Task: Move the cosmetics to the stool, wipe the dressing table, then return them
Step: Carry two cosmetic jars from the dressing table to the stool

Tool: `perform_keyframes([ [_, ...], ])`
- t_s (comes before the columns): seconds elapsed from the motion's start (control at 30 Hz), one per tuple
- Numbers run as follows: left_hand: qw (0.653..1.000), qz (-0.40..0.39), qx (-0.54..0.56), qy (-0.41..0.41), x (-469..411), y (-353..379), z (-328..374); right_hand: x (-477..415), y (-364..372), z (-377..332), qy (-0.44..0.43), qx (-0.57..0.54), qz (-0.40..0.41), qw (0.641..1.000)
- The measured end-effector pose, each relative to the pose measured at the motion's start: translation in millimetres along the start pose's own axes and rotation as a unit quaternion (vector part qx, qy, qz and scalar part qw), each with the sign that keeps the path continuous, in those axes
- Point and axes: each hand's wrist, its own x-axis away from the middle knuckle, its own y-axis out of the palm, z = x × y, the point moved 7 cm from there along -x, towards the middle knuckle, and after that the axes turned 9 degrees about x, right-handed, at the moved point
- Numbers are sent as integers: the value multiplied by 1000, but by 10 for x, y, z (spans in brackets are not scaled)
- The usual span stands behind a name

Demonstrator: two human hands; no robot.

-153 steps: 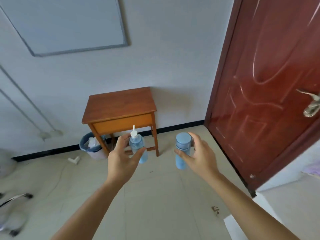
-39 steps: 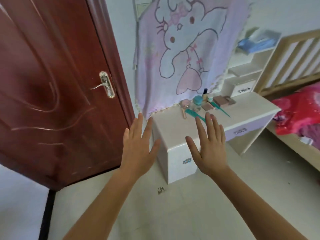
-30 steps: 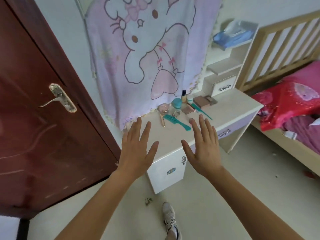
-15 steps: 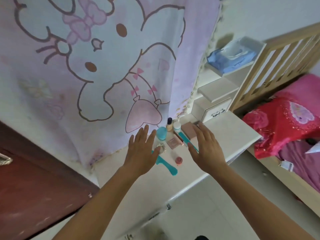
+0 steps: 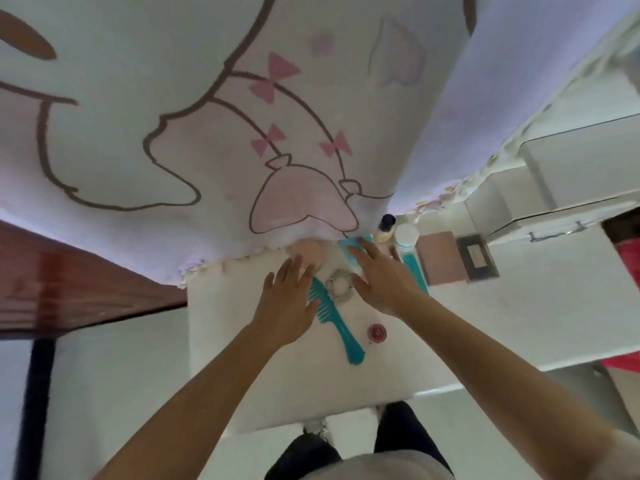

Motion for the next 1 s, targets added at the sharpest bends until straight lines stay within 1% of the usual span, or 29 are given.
perform_keyframes([
  [0.1,1000,-2,10,-9,-206,125,-22,-233,257,48,-15,28,-20,999],
  [0.2,1000,22,12,-1,-429,191,-45,-296,463,99,-18,57,-25,998],
  [0.3,999,20,40,-31,-538,319,-132,-258,575,114,-7,64,-28,998],
  [0.4,994,65,76,-53,-502,350,-142,-150,558,66,2,57,-24,998],
  [0.5,992,106,59,-33,-519,317,-111,-77,535,70,14,76,-15,997],
  [0.57,989,124,78,-26,-545,261,-97,-53,535,94,15,83,-18,996],
  [0.63,986,125,102,-37,-579,255,-105,-36,567,108,16,76,-27,997],
  [0.73,983,101,139,-68,-666,299,-135,-43,621,116,17,60,-40,997],
  [0.87,981,77,162,-69,-682,290,-134,-49,571,114,25,54,-46,997],
  [0.93,979,88,171,-63,-532,206,-122,16,475,85,22,57,-33,998],
  [1.0,974,126,180,-55,-275,50,-125,121,347,27,17,51,-19,998],
])
